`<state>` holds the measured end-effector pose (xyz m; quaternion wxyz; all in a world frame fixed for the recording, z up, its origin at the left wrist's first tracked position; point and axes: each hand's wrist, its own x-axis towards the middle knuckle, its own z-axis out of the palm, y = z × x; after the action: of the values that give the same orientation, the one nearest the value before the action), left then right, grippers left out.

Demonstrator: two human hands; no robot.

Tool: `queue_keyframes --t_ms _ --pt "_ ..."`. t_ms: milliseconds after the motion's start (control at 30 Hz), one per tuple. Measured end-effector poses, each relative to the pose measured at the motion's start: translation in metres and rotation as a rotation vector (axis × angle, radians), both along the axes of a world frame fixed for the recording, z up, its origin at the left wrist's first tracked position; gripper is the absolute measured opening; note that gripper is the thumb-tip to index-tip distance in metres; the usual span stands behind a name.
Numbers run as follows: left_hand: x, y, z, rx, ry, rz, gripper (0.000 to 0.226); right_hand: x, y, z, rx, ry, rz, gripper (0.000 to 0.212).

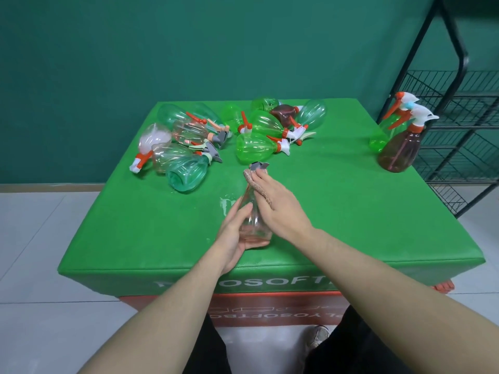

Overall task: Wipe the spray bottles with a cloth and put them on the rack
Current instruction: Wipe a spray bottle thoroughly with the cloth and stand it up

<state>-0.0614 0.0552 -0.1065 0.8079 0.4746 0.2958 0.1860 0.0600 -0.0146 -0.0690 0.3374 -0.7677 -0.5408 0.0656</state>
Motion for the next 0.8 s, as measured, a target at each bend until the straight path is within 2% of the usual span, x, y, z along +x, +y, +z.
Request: queue_keyframes --t_ms 133,267,367,433,533,700,800 --pt "0.002 0.001 -0.005 0.019 -0.011 0.027 0.077 -0.008 -0.007 -0.005 -0.023 -0.032 0.069 0.052" --pt "0.003 -0.001 -0.005 0.029 -0.028 0.038 0.071 -0.011 -0.009 -0.002 -0.001 0.066 0.066 0.065" --pt "0.002 -0.001 -0.006 0.019 -0.038 0.052 0.068 -0.018 -0.002 -0.001 0.01 0.185 0.006 0.054" --pt "0.003 -0.001 -0.008 0.019 -0.036 0.045 0.07 -0.023 0.001 -0.006 0.048 0.192 -0.015 0.044" --pt "0.002 -0.001 -0.008 0.022 -0.012 0.058 0.075 -0.025 -0.003 -0.013 0.101 0.099 0.004 0.041" --pt "0.004 -0.001 -0.01 -0.039 -0.025 0.092 0.064 -0.034 -0.018 -0.026 0.194 -0.248 0.122 0.038" --pt "0.002 0.003 -0.015 -0.106 -0.052 0.072 0.07 -0.032 -0.028 -0.043 0.196 -0.275 0.169 0.036"
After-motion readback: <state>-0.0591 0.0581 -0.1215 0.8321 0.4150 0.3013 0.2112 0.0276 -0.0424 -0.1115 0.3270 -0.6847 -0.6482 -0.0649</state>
